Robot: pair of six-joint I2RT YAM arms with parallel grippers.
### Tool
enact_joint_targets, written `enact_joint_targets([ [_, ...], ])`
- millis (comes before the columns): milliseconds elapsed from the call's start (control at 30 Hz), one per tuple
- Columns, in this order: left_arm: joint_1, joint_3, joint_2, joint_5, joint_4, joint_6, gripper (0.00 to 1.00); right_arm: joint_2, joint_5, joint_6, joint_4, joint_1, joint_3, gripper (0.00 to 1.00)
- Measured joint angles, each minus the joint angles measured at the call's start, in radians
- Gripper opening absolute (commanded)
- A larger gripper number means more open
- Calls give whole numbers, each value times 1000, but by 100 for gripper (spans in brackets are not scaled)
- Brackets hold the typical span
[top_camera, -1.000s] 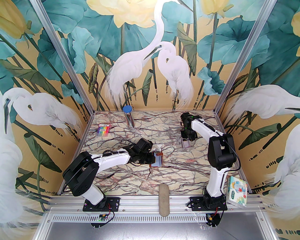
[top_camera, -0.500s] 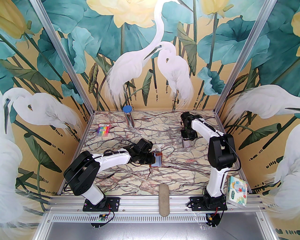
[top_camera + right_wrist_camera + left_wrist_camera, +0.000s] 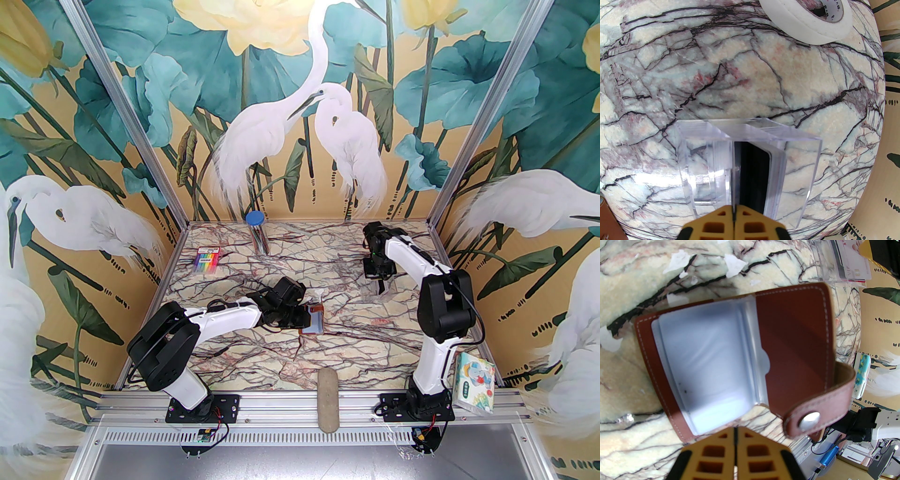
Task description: Put the credit cards into the card holder
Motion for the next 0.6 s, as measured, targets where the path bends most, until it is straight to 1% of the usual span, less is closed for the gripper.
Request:
enact_joint_targets([
  [333,-2,0,7,2,8,0,9,-35,-39,1,-8,-1,1,0],
  [467,-10,3,18,7,7,0,9,-87,-101,12,-15,-1,2,0],
  [600,-27,34,40,11,5,0,9,-189,-188,36,-11,-1,-4,0],
])
